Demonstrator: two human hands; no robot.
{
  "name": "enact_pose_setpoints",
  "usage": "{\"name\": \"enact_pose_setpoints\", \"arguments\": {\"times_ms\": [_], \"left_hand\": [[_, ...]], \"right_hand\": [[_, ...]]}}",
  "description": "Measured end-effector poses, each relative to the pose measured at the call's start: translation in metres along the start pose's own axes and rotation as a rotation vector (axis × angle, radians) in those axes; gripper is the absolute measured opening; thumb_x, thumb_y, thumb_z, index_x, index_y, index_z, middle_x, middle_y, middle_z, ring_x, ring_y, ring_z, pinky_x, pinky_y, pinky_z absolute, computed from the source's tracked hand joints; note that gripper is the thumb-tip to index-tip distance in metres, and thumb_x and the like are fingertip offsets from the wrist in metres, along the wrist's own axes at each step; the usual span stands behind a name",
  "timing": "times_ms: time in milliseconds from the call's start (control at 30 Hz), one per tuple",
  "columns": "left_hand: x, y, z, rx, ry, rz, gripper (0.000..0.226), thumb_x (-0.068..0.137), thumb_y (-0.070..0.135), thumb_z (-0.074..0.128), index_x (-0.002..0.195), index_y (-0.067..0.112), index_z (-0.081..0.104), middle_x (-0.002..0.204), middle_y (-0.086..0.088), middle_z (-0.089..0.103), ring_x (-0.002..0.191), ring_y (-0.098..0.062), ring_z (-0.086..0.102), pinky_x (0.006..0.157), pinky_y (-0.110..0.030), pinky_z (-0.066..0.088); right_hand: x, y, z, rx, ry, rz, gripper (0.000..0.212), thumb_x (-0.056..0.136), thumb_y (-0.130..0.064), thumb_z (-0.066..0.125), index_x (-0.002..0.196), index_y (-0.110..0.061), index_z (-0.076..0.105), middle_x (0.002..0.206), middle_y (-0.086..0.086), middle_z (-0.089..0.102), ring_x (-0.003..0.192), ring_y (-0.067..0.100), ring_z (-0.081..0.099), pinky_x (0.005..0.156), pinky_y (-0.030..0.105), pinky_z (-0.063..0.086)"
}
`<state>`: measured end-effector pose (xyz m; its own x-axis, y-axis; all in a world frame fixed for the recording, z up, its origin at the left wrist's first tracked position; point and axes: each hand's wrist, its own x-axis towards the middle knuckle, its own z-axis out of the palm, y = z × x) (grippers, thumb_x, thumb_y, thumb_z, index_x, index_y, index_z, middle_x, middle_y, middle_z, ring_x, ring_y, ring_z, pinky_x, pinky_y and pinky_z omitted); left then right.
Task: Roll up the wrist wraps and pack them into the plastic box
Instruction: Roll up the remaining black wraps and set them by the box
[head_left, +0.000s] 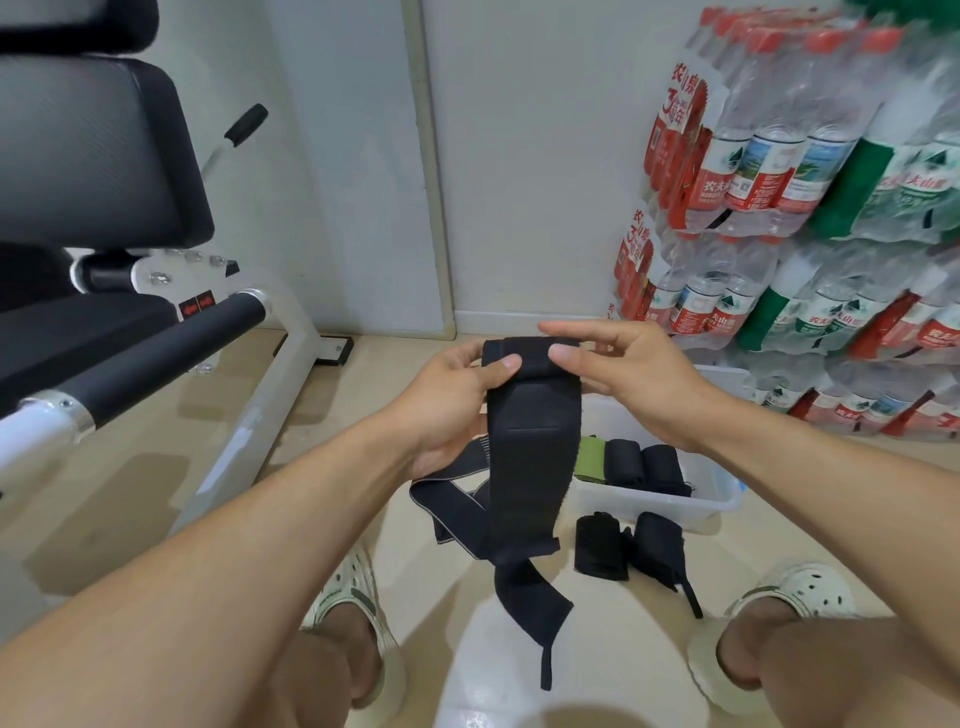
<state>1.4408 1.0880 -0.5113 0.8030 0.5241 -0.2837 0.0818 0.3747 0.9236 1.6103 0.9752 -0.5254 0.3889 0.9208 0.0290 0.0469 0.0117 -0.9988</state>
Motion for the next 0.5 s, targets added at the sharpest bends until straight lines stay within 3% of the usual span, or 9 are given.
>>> {"name": "enact_pose_setpoints", "arguments": {"times_ms": [100, 200, 300, 433, 500], "left_hand": [[0.001, -0.0001, -0.0002, -0.002, -0.007, 0.032, 0.025, 0.103, 0.005, 0.053, 0.126, 0.009, 0.062, 0.105, -0.006, 0.076, 0.09, -0.016, 0.075, 0.077, -0.035, 0.063], [0.0005, -0.0014, 0.0005, -0.016, -0.02, 0.031, 0.028, 0.102, 0.001, 0.053, 0.128, 0.008, 0.061, 0.102, -0.006, 0.076, 0.087, -0.016, 0.075, 0.072, -0.032, 0.062], [-0.0013, -0.0031, 0.0023, -0.017, -0.02, 0.021, 0.034, 0.101, -0.005, 0.052, 0.132, 0.008, 0.059, 0.101, -0.005, 0.076, 0.086, -0.016, 0.075, 0.068, -0.029, 0.06], [-0.0014, -0.0035, 0.0022, -0.016, 0.005, 0.005, 0.042, 0.1, -0.007, 0.051, 0.137, 0.015, 0.056, 0.115, -0.008, 0.072, 0.09, -0.017, 0.074, 0.067, -0.029, 0.059], [-0.0021, -0.0018, 0.0029, -0.034, 0.0, -0.011, 0.04, 0.101, -0.004, 0.051, 0.136, 0.014, 0.058, 0.122, -0.012, 0.071, 0.095, -0.02, 0.073, 0.067, -0.028, 0.058]], "right_hand": [[-0.0014, 0.001, -0.0008, 0.075, -0.091, 0.133, 0.049, 0.082, -0.03, 0.071, 0.128, -0.014, 0.068, 0.119, 0.004, 0.075, 0.111, 0.02, 0.072, 0.093, 0.033, 0.059], [-0.0047, 0.0035, -0.0012, 0.078, -0.107, 0.166, 0.048, 0.083, -0.03, 0.071, 0.127, -0.009, 0.068, 0.12, 0.009, 0.075, 0.111, 0.024, 0.072, 0.09, 0.035, 0.058], [-0.0055, 0.0066, -0.0017, 0.086, -0.053, 0.11, 0.04, 0.084, -0.017, 0.074, 0.123, -0.011, 0.07, 0.11, 0.006, 0.078, 0.104, 0.021, 0.075, 0.083, 0.033, 0.061], [-0.0047, 0.0075, 0.0015, -0.003, 0.03, 0.043, 0.031, 0.089, -0.002, 0.072, 0.114, -0.021, 0.072, 0.075, -0.014, 0.072, 0.077, 0.009, 0.074, 0.068, 0.024, 0.06], [-0.0041, 0.0056, 0.003, -0.069, 0.052, 0.008, 0.034, 0.088, -0.004, 0.075, 0.117, -0.022, 0.073, 0.076, -0.013, 0.07, 0.075, 0.009, 0.074, 0.07, 0.025, 0.06]]}}
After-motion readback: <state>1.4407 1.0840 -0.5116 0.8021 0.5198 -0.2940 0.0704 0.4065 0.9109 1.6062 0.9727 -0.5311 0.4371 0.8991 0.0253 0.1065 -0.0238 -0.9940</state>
